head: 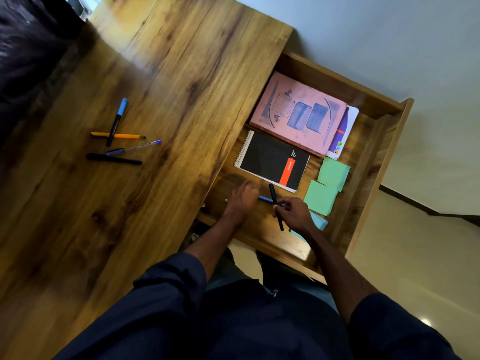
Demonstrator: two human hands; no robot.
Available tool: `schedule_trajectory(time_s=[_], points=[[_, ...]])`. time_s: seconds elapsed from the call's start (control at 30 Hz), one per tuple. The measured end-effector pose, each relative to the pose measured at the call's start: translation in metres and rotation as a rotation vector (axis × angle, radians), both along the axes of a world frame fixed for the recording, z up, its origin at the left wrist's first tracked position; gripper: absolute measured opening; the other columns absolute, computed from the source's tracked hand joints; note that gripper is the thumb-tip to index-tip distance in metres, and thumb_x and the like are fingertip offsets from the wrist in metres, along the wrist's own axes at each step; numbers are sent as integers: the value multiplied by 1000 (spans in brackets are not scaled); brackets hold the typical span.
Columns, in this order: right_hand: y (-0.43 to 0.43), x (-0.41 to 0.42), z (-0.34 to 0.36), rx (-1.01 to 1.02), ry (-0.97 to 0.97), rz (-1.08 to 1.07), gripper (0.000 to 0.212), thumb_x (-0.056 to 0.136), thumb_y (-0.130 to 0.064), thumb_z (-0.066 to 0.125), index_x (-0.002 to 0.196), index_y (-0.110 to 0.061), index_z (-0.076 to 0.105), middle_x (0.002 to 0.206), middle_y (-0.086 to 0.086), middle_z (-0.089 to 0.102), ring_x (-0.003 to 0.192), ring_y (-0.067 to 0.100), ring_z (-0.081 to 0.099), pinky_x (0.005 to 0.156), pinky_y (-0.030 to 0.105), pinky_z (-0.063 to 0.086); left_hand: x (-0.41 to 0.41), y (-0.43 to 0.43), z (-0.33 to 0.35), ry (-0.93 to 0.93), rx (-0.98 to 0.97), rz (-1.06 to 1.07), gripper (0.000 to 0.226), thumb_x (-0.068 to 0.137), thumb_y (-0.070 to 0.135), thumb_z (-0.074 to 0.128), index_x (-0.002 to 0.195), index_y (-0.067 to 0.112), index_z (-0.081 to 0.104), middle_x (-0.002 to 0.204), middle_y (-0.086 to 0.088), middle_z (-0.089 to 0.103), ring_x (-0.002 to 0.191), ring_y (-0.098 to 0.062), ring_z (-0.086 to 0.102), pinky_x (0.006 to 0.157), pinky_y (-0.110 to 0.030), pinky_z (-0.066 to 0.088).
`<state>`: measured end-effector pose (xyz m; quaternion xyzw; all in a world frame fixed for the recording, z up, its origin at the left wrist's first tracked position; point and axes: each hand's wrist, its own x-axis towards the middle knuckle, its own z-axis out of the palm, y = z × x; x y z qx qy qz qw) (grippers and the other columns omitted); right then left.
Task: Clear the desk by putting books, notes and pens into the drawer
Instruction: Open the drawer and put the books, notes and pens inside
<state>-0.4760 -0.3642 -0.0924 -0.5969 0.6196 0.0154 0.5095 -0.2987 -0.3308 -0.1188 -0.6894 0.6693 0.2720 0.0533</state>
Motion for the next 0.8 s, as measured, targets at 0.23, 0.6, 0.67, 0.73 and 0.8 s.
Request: schedule_trajectory(time_s=[0.23,0.6,0.67,0.73,0.8], points=[[-6,1,-3,-52,98,87,28,94,-24,66,117,-11,72,90,0,77,81,15,70,72,28,53,5,14,-5,-31,19,-64,32,101,17,53,132,12,56,152,-13,41,149,-30,27,116,-45,34],[-21,33,-16,-210,311,334,15,87,-15,68,99,-15,76,94,11,74,85,31,68,70,36,56,22,24,12,34,-171,180,26,95,12,61,121,13,58,122,-9,60,118,-24,56,98,-36,52],[-22,38,-18,-225,318,360,13,86,-18,70,98,-16,74,96,11,73,87,32,68,71,37,56,27,30,14,36,-185,260,21,97,15,59,117,14,60,119,-6,62,115,-21,58,96,-33,52],[-22,42,-21,-231,323,380,13,86,-18,71,99,-16,73,96,11,72,87,30,67,68,33,52,31,35,15,51,-181,304,19,97,18,59,116,15,61,117,-5,63,112,-20,60,96,-32,51],[-19,44,-22,-237,332,391,13,88,-16,69,100,-13,73,95,11,71,86,29,67,64,29,44,34,39,17,64,-177,319,19,97,19,59,116,15,61,117,-5,63,112,-20,60,97,-34,51]])
